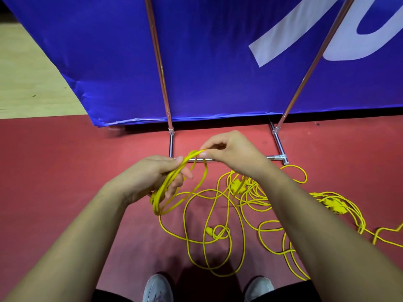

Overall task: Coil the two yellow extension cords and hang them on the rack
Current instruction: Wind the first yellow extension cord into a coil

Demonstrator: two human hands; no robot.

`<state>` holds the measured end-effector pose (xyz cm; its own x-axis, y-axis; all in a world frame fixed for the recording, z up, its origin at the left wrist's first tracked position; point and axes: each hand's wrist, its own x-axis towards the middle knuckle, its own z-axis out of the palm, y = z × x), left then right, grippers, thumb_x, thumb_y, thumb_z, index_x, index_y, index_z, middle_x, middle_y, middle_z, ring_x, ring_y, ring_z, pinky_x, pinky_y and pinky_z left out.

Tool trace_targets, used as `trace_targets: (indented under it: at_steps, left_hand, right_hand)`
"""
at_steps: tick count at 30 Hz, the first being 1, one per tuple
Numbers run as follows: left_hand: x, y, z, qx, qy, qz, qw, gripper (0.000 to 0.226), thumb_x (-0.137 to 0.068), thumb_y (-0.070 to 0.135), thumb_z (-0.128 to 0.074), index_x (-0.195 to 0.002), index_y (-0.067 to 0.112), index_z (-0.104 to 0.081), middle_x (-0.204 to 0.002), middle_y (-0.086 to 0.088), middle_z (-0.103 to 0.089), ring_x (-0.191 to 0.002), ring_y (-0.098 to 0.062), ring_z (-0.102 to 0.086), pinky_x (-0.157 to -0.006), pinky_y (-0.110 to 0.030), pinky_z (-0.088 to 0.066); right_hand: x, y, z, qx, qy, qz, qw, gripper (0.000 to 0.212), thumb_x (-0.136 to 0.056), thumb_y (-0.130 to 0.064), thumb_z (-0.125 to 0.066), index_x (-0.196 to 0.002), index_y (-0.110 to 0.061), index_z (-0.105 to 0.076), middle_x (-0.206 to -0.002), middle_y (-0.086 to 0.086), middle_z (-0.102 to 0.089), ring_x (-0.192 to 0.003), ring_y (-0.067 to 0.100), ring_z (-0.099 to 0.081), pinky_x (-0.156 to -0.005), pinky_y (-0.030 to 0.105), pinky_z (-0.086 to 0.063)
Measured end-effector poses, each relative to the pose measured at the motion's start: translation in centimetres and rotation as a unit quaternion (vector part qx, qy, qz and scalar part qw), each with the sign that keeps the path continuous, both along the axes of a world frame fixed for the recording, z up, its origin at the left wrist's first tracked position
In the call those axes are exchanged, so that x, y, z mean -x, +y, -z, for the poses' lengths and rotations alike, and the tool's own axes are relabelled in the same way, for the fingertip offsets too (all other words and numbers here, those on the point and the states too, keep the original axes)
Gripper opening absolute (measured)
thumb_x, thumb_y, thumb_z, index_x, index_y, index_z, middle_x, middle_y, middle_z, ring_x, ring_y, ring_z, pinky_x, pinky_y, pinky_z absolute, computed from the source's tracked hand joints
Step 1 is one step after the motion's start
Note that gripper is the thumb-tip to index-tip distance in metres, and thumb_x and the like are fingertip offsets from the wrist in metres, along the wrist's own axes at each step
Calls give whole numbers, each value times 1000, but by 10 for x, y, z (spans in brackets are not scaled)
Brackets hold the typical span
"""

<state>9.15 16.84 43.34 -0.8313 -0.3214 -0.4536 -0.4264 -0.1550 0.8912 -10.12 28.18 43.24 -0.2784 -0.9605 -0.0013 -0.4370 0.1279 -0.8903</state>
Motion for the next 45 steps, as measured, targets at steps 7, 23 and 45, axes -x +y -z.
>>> trace_targets:
  at_steps: [7, 23, 45]
  left_hand:
    - [4, 4, -4, -83, 79, -27, 993, 29, -90, 36, -52, -73, 13, -51, -56, -2, -38, -44, -20, -43, -47, -27, -34]
    - [9, -3, -19, -280, 287, -136, 906, 32, -97, 26, -35, -86, 8, -58, -45, 11, -26, -32, 0, -31, -42, -19, -22]
    - [14, 12, -15, 78, 63, -32, 994, 26, -99, 13, -44, -79, 3, -57, -56, -10, -54, -43, -10, -54, -45, -16, -37]
  right_hand:
    - [8, -1, 3, 21, 4, 22, 1000, 6, -83, -13, -74, -87, -13, -69, -66, 0, -60, -59, 5, -50, -57, 18, -41]
    - [41, 11, 104, -109, 7, 140, 984, 16, -90, -6, -63, -86, -17, -51, -72, 2, -52, -60, 11, -44, -56, 23, -36]
    - [-2, -1, -17, -89, -255, -105, 957, 13, -85, 11, -58, -94, 5, -65, -57, 4, -55, -48, 8, -45, -48, 19, -35]
